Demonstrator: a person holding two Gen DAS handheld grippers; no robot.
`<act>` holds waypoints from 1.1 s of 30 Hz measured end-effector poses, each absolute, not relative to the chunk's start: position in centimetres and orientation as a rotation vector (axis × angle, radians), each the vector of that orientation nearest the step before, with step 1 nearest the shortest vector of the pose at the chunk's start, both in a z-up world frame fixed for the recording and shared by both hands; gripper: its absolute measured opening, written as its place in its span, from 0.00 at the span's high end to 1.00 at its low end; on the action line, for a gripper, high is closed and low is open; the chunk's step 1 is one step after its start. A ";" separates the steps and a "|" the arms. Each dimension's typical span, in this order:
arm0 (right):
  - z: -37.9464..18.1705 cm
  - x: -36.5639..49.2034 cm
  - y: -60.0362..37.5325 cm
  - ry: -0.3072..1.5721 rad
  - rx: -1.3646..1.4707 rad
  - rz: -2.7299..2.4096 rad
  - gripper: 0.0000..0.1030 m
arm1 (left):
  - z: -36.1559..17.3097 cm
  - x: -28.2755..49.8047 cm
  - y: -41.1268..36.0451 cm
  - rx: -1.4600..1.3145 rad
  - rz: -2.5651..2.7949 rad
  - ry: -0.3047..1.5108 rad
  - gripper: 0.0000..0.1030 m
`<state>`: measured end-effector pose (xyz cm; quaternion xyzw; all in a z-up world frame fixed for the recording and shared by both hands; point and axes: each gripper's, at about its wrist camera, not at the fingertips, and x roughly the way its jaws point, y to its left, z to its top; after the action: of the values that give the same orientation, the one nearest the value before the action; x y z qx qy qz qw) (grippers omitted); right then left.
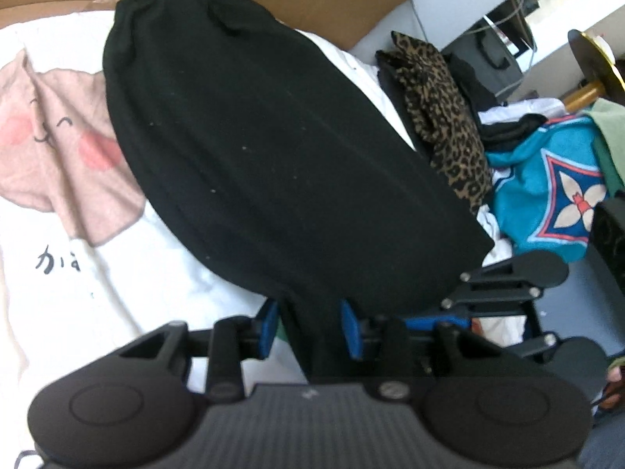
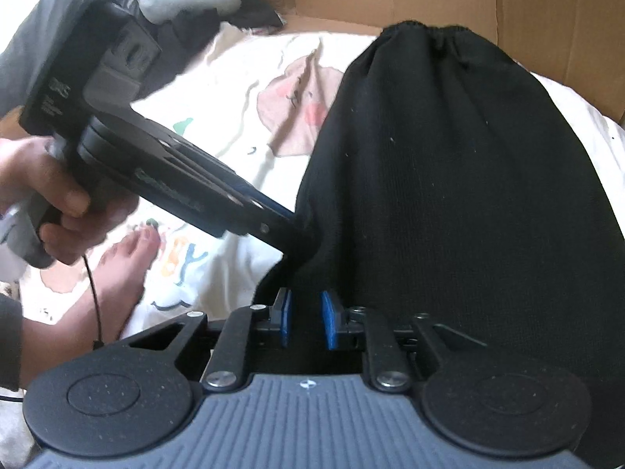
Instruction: Fold clothes
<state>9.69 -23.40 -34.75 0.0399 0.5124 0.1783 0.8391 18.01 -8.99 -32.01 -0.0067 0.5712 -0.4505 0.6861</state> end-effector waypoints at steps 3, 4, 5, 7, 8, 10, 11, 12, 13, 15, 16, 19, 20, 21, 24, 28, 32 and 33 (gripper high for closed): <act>-35.0 9.7 -23.4 1.097 0.089 0.374 0.84 | -32.1 18.1 -8.9 -0.037 -1.011 1.282 0.64; -34.8 9.7 -23.4 1.092 0.104 0.382 0.84 | -32.1 18.2 -8.8 -0.047 -1.012 1.284 0.64; -34.7 9.7 -23.4 1.086 0.119 0.392 0.82 | -32.1 18.3 -8.8 -0.057 -1.013 1.286 0.64; -34.2 9.4 -22.7 1.069 0.111 0.422 0.75 | -32.1 18.5 -8.8 -0.076 -1.015 1.290 0.65; -34.1 9.2 -22.1 1.062 0.094 0.433 0.69 | -32.0 18.6 -8.9 -0.087 -1.014 1.289 0.65; -34.6 9.0 -20.9 1.073 0.037 0.441 0.69 | -32.0 18.9 -9.0 -0.108 -1.012 1.287 0.65; -35.0 9.0 -20.2 1.083 0.012 0.444 0.69 | -32.0 19.0 -9.0 -0.115 -1.011 1.287 0.65; -35.4 8.9 -19.6 1.093 -0.014 0.447 0.68 | -32.0 19.1 -9.0 -0.122 -1.009 1.286 0.65; -35.9 8.8 -19.2 1.101 -0.043 0.444 0.68 | -32.0 19.3 -9.0 -0.126 -1.006 1.285 0.65; -36.7 8.7 -18.7 1.115 -0.096 0.436 0.81 | -31.9 19.3 -8.9 -0.129 -1.007 1.283 0.65; -36.7 8.7 -18.8 1.122 -0.095 0.434 0.89 | -31.9 19.3 -8.9 -0.128 -1.007 1.282 0.65; -36.3 8.7 -20.0 1.127 -0.046 0.418 0.97 | -31.6 19.1 -8.5 -0.095 -0.999 1.266 0.65; -36.0 8.8 -20.7 1.130 -0.020 0.408 0.98 | -31.5 19.0 -8.3 -0.074 -0.995 1.259 0.65; -35.8 8.9 -21.3 1.132 0.008 0.396 0.99 | -31.3 18.9 -8.0 -0.053 -0.992 1.253 0.65; -35.2 9.0 -23.3 1.124 0.062 0.353 1.00 | -31.3 18.0 -8.1 0.013 -1.011 1.249 0.64; -34.4 9.2 -25.1 1.106 0.089 0.320 1.00 | -32.0 16.4 -9.1 0.095 -1.037 1.261 0.53; -33.7 9.2 -26.0 1.087 0.106 0.301 1.00 | -32.7 14.8 -10.8 0.151 -1.065 1.266 0.46; -33.6 9.1 -26.2 1.083 0.110 0.297 1.00 | -32.7 14.5 -11.3 0.169 -1.062 1.260 0.44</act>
<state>9.14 -26.24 -33.62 0.0523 0.5131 0.1409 0.8450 14.54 -11.28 -32.70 0.0753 0.5604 -0.4725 0.6761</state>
